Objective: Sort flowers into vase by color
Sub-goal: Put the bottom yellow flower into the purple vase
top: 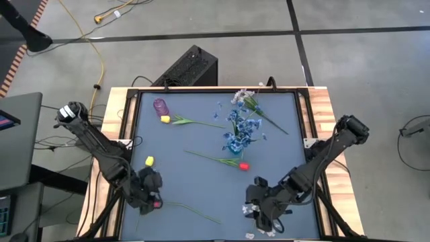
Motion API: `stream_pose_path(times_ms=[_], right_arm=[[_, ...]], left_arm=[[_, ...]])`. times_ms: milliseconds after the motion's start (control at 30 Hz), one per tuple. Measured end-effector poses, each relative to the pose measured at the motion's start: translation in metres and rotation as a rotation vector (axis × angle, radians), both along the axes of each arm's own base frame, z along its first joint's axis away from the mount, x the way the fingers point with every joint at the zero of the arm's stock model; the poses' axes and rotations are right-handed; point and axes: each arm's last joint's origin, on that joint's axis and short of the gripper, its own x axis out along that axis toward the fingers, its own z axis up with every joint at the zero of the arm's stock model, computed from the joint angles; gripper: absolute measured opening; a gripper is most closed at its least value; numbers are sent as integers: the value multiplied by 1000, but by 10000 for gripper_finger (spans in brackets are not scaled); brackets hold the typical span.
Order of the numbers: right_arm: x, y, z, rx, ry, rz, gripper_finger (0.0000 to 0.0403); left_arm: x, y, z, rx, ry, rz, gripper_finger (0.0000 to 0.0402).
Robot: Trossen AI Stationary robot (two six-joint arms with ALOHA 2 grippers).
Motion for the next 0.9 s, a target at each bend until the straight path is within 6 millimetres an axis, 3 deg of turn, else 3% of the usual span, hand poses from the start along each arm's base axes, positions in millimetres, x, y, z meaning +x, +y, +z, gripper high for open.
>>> stream_pose_path(times_ms=[167, 400, 667, 900], right_arm=[[1, -3, 1, -18, -7, -14, 265], [7, -9, 0, -35, -16, -20, 265], [8, -11, 0, -56, -23, -5, 265], [8, -11, 0, -72, -29, 13, 265]], left_arm=[[-9, 9, -6, -67, 165, 366, 183], [-17, 13, -18, -111, 268, 563, 183], [-32, 21, -38, -74, 473, 597, 183], [-33, 19, -41, -65, 510, 617, 183]])
